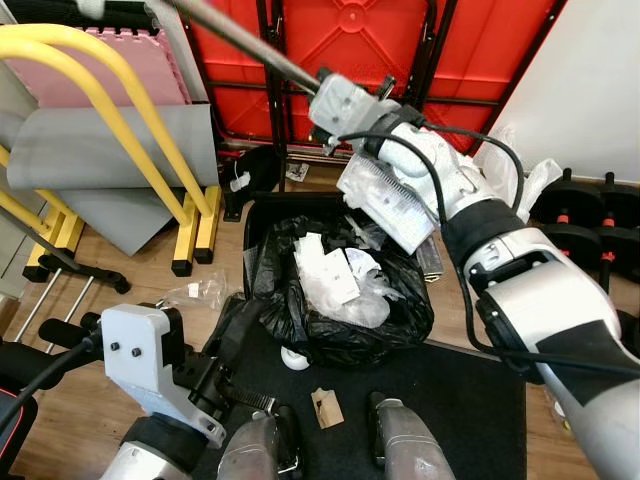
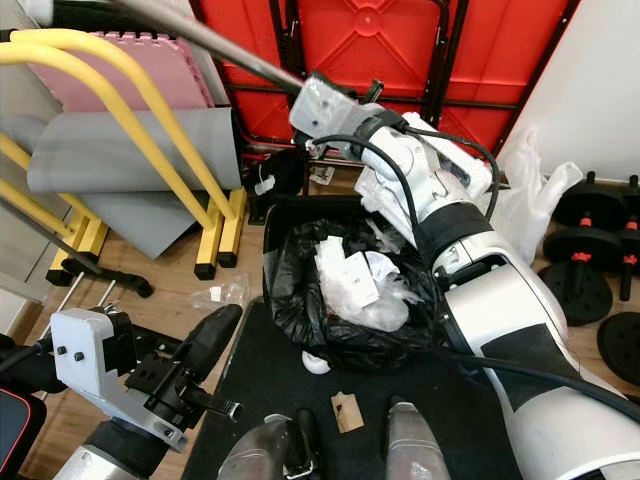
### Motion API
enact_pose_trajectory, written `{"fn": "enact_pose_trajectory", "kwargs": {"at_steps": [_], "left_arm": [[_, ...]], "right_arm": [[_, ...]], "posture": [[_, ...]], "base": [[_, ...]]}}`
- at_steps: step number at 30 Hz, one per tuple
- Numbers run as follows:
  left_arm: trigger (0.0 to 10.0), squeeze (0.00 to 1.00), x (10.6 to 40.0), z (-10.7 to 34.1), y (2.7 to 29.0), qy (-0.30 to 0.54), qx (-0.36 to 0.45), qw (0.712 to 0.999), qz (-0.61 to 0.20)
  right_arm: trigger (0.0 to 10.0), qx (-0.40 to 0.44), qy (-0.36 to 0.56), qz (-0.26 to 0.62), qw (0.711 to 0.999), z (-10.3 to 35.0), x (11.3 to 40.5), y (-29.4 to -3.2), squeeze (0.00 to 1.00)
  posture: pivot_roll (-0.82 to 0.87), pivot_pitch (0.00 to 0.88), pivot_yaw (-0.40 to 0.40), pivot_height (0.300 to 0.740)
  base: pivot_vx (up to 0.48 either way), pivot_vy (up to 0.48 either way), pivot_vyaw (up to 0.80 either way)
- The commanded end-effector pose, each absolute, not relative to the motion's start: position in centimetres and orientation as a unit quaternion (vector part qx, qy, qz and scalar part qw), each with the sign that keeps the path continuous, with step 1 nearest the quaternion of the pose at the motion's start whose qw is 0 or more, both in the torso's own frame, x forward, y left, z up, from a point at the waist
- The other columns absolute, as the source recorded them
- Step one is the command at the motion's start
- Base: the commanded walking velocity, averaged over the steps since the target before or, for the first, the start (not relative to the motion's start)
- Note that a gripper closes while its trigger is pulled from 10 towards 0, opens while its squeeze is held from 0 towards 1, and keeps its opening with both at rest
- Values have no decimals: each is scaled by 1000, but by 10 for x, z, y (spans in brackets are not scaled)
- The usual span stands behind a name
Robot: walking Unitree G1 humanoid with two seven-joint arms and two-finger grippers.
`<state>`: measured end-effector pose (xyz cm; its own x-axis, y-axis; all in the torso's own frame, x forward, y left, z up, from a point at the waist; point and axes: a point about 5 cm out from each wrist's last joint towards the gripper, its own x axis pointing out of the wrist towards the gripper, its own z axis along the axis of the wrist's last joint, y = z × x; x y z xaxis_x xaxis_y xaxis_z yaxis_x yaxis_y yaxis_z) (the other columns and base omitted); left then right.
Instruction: Sweep floor
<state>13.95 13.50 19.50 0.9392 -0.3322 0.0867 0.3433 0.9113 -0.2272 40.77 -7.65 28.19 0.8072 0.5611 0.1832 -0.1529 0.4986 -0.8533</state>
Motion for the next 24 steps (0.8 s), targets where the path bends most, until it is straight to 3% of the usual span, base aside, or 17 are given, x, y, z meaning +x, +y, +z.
{"fn": "enact_pose_trajectory", "kwargs": {"at_steps": [1, 5, 6, 7, 8, 11, 13, 14, 16, 20, 24], "left_arm": [[10000, 0, 138, 191, 137, -7, -112, 981, -158], [10000, 0, 138, 191, 137, -7, -111, 981, -157], [10000, 0, 138, 192, 137, -8, -111, 981, -156], [10000, 0, 138, 192, 137, -8, -111, 981, -156], [10000, 0, 138, 192, 137, -8, -112, 981, -156], [10000, 0, 137, 192, 137, -8, -112, 981, -155], [10000, 0, 138, 192, 137, -8, -112, 981, -156], [10000, 0, 138, 192, 137, -8, -113, 981, -156], [10000, 0, 138, 192, 136, -8, -113, 981, -156], [10000, 0, 139, 192, 136, -9, -113, 981, -156], [10000, 0, 139, 192, 136, -10, -113, 981, -155]], "right_arm": [[10000, -500, -279, 205, 794, 295, 403, -65, 0], [10000, -488, -282, 212, 798, 294, 402, -60, 0], [10000, -418, -270, 223, 838, 296, 403, -57, 0], [10000, -418, -270, 223, 838, 296, 403, -57, 0], [10000, -369, -263, 236, 860, 297, 403, -56, 0], [10000, -363, -265, 239, 861, 298, 402, -54, 0], [10000, -386, -271, 241, 848, 296, 401, -52, 0], [10000, -426, -280, 244, 825, 293, 400, -50, 0], [10000, -430, -281, 248, 822, 290, 399, -48, 0], [10000, -416, -275, 247, 831, 288, 400, -48, 0], [10000, -368, -262, 239, 860, 287, 402, -52, 0]], "posture": [[-36, 287, -23, 740], [-29, 289, -27, 740], [-24, 293, -29, 740], [-24, 293, -29, 740], [-25, 294, -27, 740], [-25, 295, -28, 740], [-29, 292, -27, 740], [-28, 293, -29, 740], [-28, 293, -29, 740], [-26, 290, -31, 740], [-28, 286, -32, 740]], "base": [[0, 0, 0], [0, 0, 0], [0, 0, 0], [0, 0, 0], [0, 0, 0], [0, 0, 0], [0, 0, 0], [0, 0, 0], [0, 0, 0], [0, 0, 0], [0, 0, 0]]}}
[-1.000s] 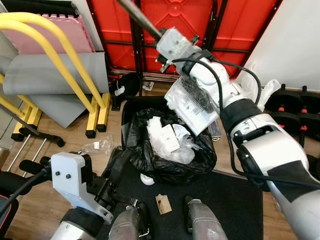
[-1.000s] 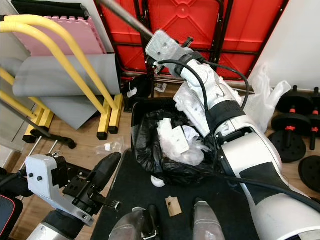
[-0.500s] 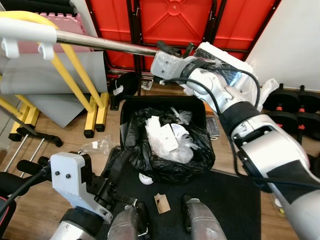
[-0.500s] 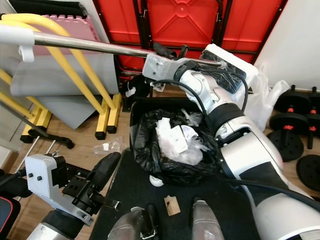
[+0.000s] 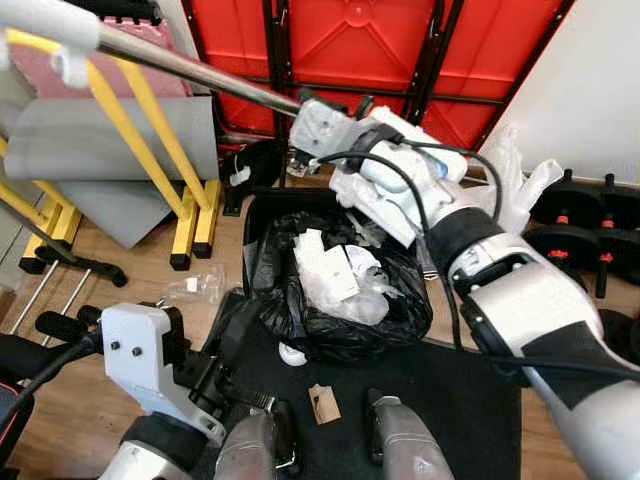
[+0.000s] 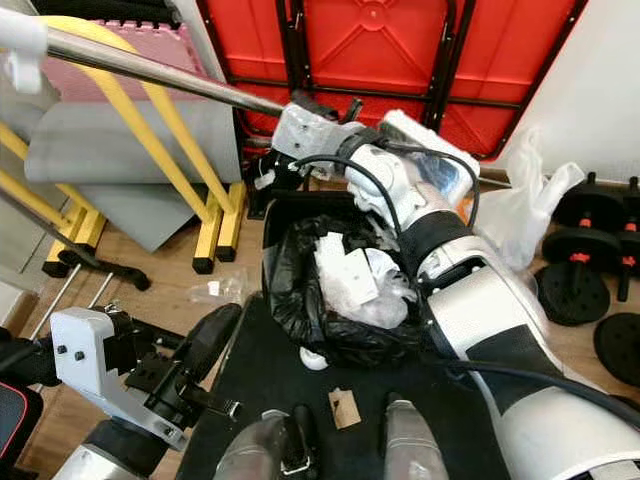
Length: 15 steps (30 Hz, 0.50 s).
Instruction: Sweep floor
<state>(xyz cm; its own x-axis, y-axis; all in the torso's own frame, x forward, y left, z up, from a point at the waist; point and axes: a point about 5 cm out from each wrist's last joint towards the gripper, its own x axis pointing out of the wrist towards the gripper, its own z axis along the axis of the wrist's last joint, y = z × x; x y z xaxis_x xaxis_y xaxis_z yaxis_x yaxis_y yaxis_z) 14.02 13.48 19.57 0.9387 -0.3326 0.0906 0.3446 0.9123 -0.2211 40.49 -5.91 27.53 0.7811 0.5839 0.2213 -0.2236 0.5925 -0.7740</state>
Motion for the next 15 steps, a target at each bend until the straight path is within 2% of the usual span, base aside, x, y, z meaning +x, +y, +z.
{"fn": "enact_pose_trajectory", "kwargs": {"at_steps": [1, 2, 4, 6, 15], "left_arm": [[10000, 0, 139, 192, 136, -10, -113, 981, -155], [10000, 0, 139, 192, 136, -10, -113, 981, -155], [10000, 0, 140, 192, 136, -11, -114, 981, -155], [10000, 0, 140, 192, 136, -11, -114, 981, -155], [10000, 0, 141, 192, 136, -12, -115, 981, -154]], "right_arm": [[10000, -368, -262, 239, 860, 287, 402, -52, 0], [10000, -368, -262, 239, 860, 287, 402, -52, 0], [10000, -310, -248, 248, 883, 288, 402, -51, 0], [10000, -285, -239, 257, 892, 287, 402, -50, 0], [10000, -279, -248, 265, 889, 290, 400, -45, 0]], "posture": [[-28, 286, -32, 740], [-28, 286, -32, 740], [-28, 283, -34, 740], [-28, 283, -34, 740], [-29, 277, -36, 725]], "base": [[0, 0, 0], [0, 0, 0], [0, 0, 0], [0, 0, 0], [0, 0, 0]]}}
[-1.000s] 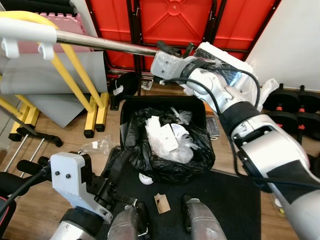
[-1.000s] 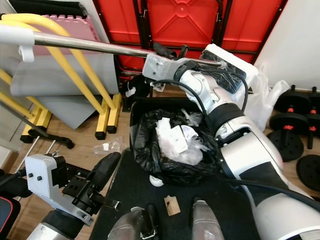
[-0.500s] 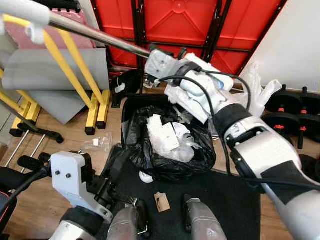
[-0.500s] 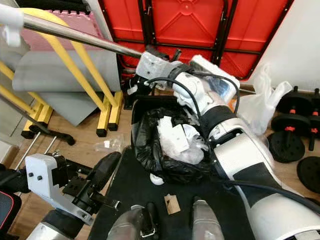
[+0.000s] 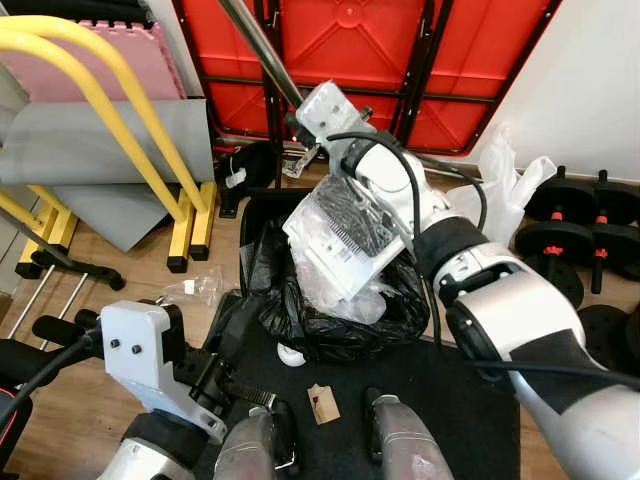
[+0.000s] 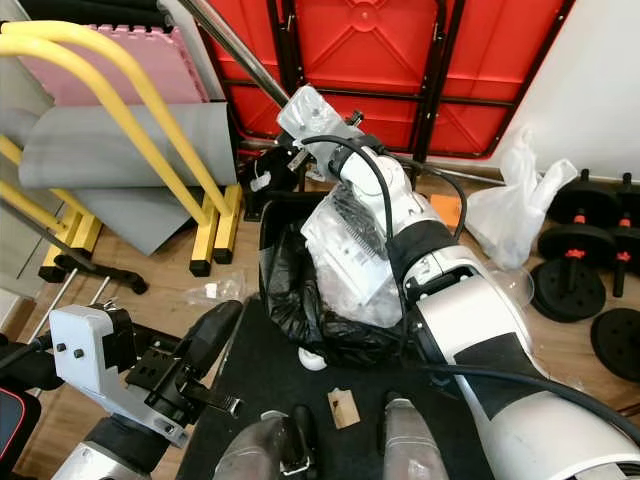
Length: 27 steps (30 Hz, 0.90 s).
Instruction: Sweep floor
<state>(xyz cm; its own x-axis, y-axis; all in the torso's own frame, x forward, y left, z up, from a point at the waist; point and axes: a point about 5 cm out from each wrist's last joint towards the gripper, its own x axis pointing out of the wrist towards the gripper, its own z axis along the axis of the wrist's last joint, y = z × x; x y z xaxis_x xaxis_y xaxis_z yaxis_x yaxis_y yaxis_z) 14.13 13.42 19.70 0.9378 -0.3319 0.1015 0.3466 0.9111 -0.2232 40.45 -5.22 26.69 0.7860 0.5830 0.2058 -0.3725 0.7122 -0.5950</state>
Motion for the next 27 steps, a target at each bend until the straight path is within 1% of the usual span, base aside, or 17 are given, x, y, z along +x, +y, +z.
{"fn": "enact_pose_trajectory", "kwargs": {"at_steps": [1, 4, 6, 8, 14, 15, 19, 27], "left_arm": [[10000, 0, 141, 192, 136, -12, -115, 981, -154], [10000, 0, 141, 191, 136, -13, -115, 981, -154], [10000, 0, 142, 191, 136, -13, -115, 981, -155], [10000, 0, 142, 191, 136, -13, -115, 981, -155], [10000, 0, 142, 191, 136, -13, -115, 981, -155], [10000, 0, 142, 192, 136, -13, -116, 981, -155], [10000, 0, 141, 192, 136, -13, -116, 981, -155], [10000, 0, 140, 191, 136, -11, -115, 981, -156]], "right_arm": [[10000, -284, -257, 263, 885, 292, 399, -46, 0], [10000, -292, -265, 263, 880, 293, 398, -46, 0], [10000, -309, -283, 272, 866, 293, 394, -42, 0], [10000, -314, -289, 278, 861, 293, 392, -40, 0], [10000, -322, -295, 289, 852, 289, 388, -36, 0], [10000, -328, -297, 292, 848, 288, 387, -35, 0], [10000, -332, -298, 291, 847, 287, 387, -35, 0], [10000, -366, -300, 270, 839, 288, 390, -43, 0]], "posture": [[-30, 276, -36, 720], [-31, 275, -37, 715], [-31, 275, -39, 705], [-31, 275, -39, 700], [-30, 275, -38, 690], [-30, 276, -38, 680], [-31, 277, -37, 675], [-29, 279, -32, 650]], "base": [[0, 0, 0], [0, 0, 0], [0, 0, 0], [0, 0, 0], [0, 0, 0], [0, 0, 0], [0, 0, 0], [0, 0, 0]]}}
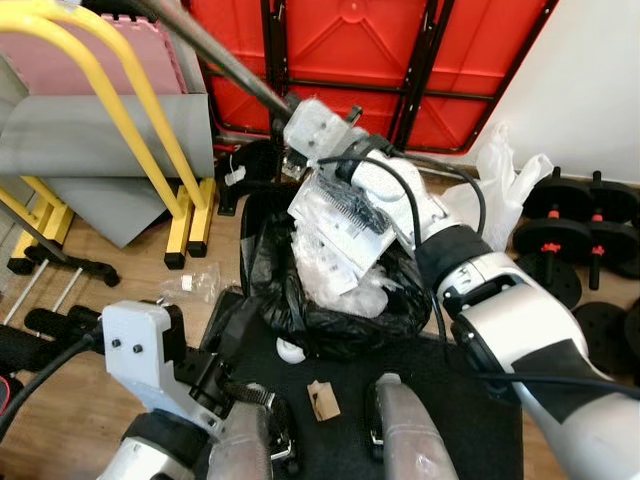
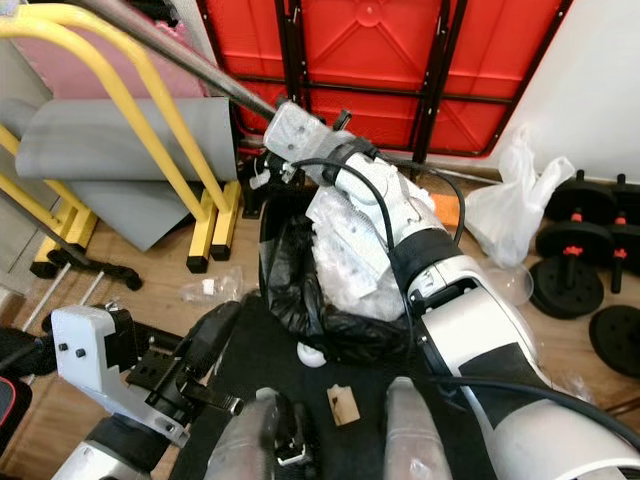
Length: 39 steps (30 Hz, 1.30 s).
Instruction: Sweep floor
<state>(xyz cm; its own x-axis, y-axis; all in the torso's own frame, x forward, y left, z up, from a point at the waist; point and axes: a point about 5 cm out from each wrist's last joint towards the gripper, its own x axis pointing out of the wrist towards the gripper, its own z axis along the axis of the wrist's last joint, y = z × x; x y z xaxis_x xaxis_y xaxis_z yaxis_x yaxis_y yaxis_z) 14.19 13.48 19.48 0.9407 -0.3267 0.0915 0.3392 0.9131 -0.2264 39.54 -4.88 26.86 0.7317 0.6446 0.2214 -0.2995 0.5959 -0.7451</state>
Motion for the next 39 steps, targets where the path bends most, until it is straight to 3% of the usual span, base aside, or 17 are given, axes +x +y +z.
{"fn": "enact_pose_trajectory", "kwargs": {"at_steps": [1, 19, 23, 25, 36, 38, 39], "left_arm": [[10000, 0, 140, 191, 136, -11, -114, 981, -156], [10000, 0, 147, 198, 135, -15, -56, 982, -182], [10000, 0, 151, 200, 135, -19, -44, 981, -186], [10000, 0, 149, 200, 134, -17, -41, 981, -190], [10000, 0, 144, 198, 133, -15, -43, 980, -194], [10000, 0, 144, 198, 133, -15, -43, 980, -194], [10000, 0, 142, 197, 133, -14, -47, 980, -194]], "right_arm": [[10000, -370, -300, 267, 838, 289, 390, -44, 0], [10000, -392, -311, 270, 822, 294, 390, -49, 0], [10000, -407, -335, 286, 800, 301, 385, -43, 0], [10000, -455, -380, 271, 759, 316, 381, -35, 0], [10000, -501, -426, 222, 720, 336, 380, -29, 0], [10000, -501, -426, 222, 720, 336, 380, -29, 0], [10000, -434, -362, 302, 768, 304, 378, -15, 0]], "posture": [[-29, 279, -32, 645], [-23, 287, -23, 630], [-26, 292, -20, 630], [-12, 301, -22, 630], [14, 329, -31, 630], [14, 329, -31, 630], [24, 348, -30, 630]], "base": [[0, 0, 0], [0, 0, 0], [0, 0, 0], [0, 0, 0], [0, 0, 0], [0, 0, 0], [0, 0, 0]]}}
